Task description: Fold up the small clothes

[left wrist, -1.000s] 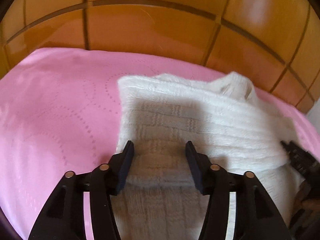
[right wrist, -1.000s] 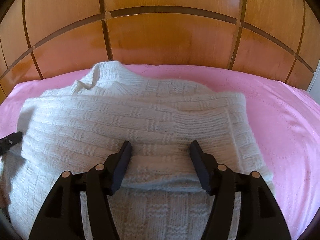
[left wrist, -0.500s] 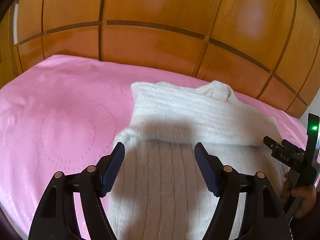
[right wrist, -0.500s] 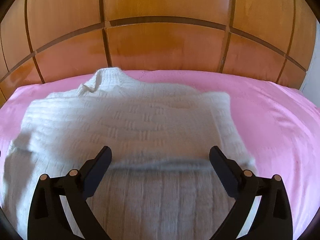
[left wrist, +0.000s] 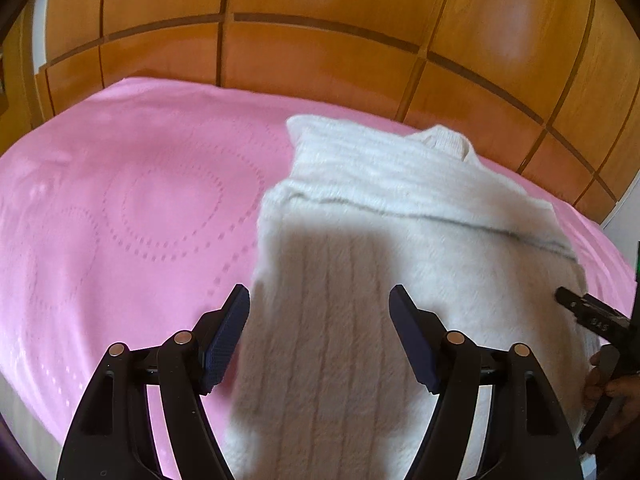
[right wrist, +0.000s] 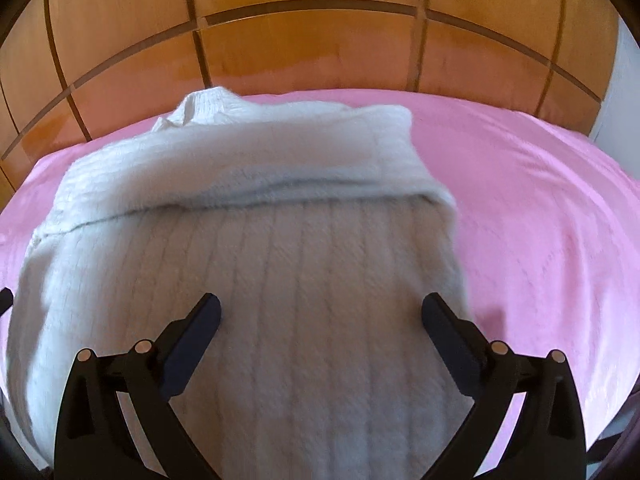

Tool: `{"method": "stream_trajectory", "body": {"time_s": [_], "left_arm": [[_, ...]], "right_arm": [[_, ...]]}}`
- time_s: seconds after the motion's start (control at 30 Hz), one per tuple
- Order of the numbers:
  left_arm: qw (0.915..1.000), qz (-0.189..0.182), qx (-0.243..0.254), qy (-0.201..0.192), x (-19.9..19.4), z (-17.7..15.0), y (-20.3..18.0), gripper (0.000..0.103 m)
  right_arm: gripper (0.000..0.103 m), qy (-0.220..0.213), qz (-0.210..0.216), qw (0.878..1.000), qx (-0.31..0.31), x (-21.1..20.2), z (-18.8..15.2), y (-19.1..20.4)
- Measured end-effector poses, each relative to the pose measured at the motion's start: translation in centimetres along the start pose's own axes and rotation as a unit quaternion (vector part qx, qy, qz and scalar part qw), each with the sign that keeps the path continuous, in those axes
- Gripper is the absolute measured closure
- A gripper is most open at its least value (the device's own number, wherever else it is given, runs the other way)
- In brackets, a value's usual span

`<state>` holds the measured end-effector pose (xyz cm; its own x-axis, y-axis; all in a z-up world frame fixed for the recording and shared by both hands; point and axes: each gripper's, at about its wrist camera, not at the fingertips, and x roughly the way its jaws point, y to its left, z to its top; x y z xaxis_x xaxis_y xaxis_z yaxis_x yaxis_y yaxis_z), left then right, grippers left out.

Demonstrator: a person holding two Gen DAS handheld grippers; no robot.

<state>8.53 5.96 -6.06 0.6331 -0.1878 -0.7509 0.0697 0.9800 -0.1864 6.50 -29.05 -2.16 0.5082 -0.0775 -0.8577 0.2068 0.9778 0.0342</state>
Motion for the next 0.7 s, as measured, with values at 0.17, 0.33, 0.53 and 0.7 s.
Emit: {"method": "stream_trajectory", "body": {"time_s": [0.17, 0.33, 0.53, 0.7], "left_arm": [[0.9999, 0.000, -0.009, 0.012, -0.7, -1.5, 1.5, 0.032], [0.9984, -0.022, -0.020, 0.049, -1.3, -3.7, 3.4, 0.032], [0.9958, -0.058, -0.021, 0.068, -3.8, -6.8, 4.6, 0.032], [0.9907, -0.092, -0.014, 0.099, -5.5, -9.0, 5.3, 0.032]], "right_arm": [[0.003, -0.001, -0.008, 1.000, 0.020, -2.2, -1.6, -3.0], [0.003, 0.023, 0.045, 0.996, 0.077, -3.8, -4.0, -7.1], [0.009, 0.059, 0.114, 0.988, 0.091, -6.1, -7.6, -8.9], [0.032, 0.107, 0.152, 0.979, 0.089, -8.2, -11.4, -9.1]]}}
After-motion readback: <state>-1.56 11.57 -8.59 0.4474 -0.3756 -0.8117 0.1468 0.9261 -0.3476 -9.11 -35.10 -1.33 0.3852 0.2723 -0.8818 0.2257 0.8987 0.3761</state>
